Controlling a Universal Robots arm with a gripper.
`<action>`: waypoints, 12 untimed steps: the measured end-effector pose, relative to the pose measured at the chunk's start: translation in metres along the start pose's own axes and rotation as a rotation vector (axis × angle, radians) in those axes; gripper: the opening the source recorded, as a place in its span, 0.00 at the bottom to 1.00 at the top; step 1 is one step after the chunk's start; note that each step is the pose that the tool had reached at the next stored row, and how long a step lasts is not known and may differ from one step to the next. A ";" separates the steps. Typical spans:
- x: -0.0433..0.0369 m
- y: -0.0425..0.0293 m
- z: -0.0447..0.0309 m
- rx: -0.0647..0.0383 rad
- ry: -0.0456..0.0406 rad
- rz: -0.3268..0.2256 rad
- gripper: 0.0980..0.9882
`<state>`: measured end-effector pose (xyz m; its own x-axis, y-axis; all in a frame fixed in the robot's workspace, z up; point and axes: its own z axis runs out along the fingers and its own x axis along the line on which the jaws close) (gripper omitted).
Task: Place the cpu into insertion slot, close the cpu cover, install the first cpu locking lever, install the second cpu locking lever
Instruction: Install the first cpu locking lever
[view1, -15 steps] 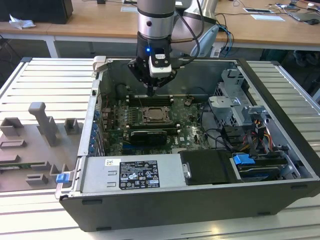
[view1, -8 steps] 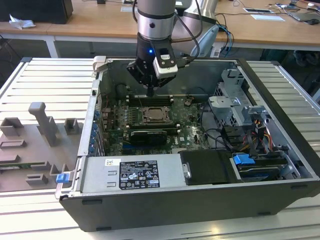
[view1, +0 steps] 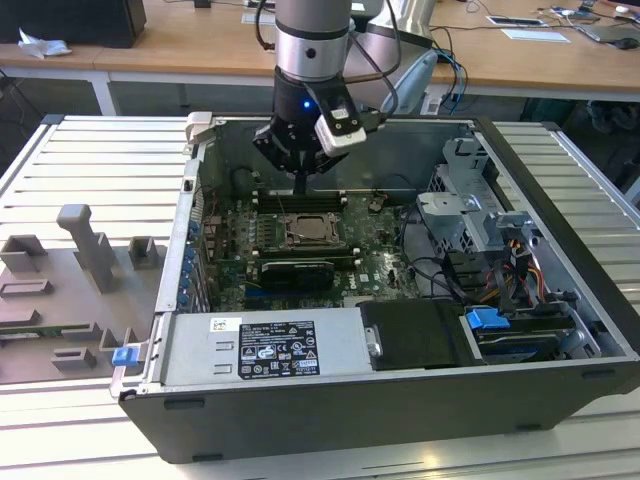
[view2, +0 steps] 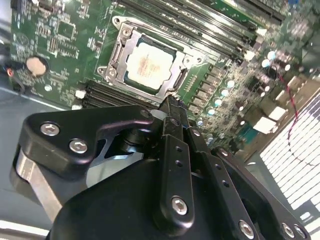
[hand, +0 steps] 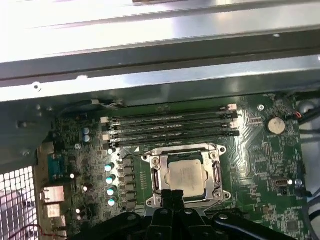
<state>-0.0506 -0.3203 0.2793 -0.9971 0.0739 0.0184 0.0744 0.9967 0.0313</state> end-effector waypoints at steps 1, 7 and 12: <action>0.0000 0.0000 0.0001 0.000 0.0006 -0.019 0.01; 0.0000 -0.0001 0.0009 0.003 0.0048 -0.155 0.01; 0.0078 -0.0007 0.0021 0.003 0.0041 -0.205 0.01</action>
<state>-0.0584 -0.3203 0.2773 -0.9913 -0.1305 0.0160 -0.1299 0.9910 0.0314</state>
